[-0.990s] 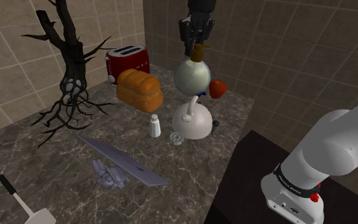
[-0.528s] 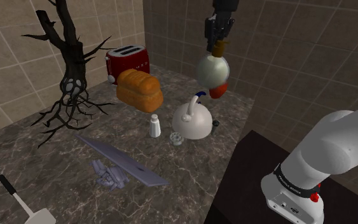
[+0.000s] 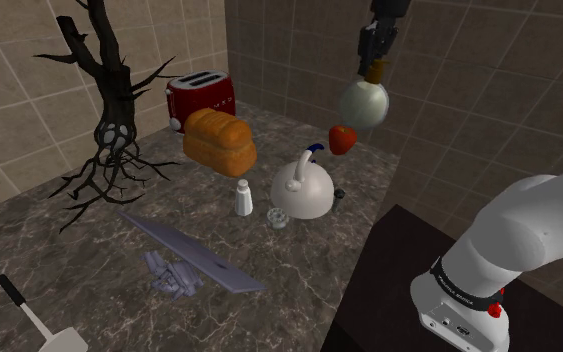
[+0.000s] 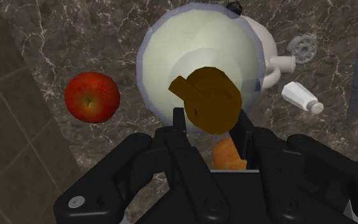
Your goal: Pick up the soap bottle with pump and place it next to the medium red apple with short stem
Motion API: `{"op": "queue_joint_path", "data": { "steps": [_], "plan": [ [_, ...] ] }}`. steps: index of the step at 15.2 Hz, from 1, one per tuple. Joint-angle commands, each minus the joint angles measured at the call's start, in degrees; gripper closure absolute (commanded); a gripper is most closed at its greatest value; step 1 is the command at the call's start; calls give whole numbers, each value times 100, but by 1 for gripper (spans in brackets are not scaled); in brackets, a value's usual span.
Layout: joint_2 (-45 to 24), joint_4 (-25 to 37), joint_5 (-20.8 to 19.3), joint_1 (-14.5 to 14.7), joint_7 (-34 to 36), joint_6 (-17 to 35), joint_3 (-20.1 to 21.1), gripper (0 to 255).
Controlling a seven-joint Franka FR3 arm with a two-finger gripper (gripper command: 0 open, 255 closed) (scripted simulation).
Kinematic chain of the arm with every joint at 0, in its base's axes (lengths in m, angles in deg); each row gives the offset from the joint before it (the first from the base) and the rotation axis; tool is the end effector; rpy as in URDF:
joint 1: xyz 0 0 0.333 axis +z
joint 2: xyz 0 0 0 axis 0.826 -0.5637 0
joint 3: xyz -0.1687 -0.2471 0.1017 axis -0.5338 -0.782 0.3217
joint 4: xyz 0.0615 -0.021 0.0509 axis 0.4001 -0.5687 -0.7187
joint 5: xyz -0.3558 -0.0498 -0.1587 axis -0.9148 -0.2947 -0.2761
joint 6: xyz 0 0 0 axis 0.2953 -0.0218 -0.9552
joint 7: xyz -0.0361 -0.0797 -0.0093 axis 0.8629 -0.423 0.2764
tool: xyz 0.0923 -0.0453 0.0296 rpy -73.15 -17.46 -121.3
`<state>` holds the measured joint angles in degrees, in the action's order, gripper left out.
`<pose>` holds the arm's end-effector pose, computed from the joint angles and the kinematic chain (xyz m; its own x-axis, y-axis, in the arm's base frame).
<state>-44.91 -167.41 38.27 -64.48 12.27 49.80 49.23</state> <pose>0.4054 -0.0583 0.6305 0.9975 0.0561 0.0428 0.0581 -0.9972 -0.0465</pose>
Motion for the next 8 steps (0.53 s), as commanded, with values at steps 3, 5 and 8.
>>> {"op": "queue_joint_path", "data": {
  "steps": [3, 5, 8],
  "plan": [
    [-75, 85, -168, -182, -574, -32, -425, 255],
    [-142, 156, -244, -272, -856, -45, -635, 255],
    [-290, 311, -343, -403, -1281, -62, -948, 255]
  ]
}}
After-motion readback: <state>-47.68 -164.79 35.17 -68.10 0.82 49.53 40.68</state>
